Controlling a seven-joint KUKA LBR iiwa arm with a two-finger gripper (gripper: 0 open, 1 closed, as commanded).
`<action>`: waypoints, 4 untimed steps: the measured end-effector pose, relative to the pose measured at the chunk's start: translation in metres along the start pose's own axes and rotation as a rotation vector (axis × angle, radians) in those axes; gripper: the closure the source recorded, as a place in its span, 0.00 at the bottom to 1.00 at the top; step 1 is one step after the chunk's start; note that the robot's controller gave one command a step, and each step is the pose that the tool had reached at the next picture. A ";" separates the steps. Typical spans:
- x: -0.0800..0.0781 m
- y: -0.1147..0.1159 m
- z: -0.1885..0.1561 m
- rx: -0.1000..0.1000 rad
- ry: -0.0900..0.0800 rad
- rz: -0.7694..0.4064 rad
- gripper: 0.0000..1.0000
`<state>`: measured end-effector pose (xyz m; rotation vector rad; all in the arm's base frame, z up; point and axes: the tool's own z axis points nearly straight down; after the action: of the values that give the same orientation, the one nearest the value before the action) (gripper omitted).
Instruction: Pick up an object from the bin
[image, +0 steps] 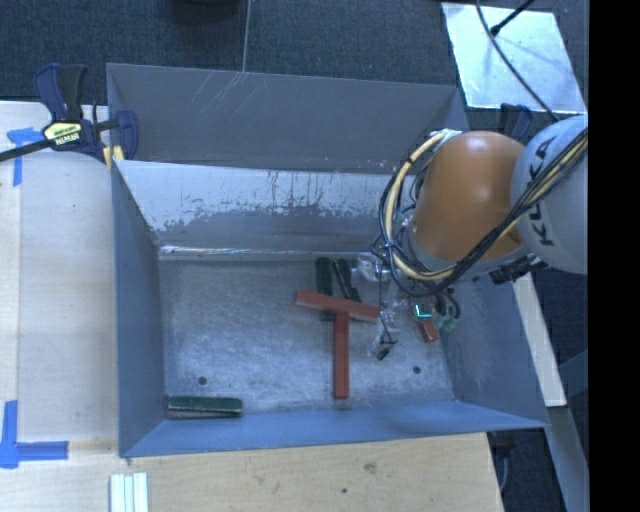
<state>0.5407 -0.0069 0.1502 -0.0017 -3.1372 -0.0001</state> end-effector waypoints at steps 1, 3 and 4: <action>0.035 0.024 0.082 0.000 -0.002 -0.547 0.00; 0.034 0.023 0.081 0.001 -0.005 -0.544 0.00; 0.033 0.023 0.081 0.001 -0.006 -0.542 0.00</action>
Offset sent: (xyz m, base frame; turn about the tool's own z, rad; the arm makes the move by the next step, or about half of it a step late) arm -0.0344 0.0237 -0.0802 -0.5468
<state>0.5070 0.0165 0.0690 0.8403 -3.0288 -0.0003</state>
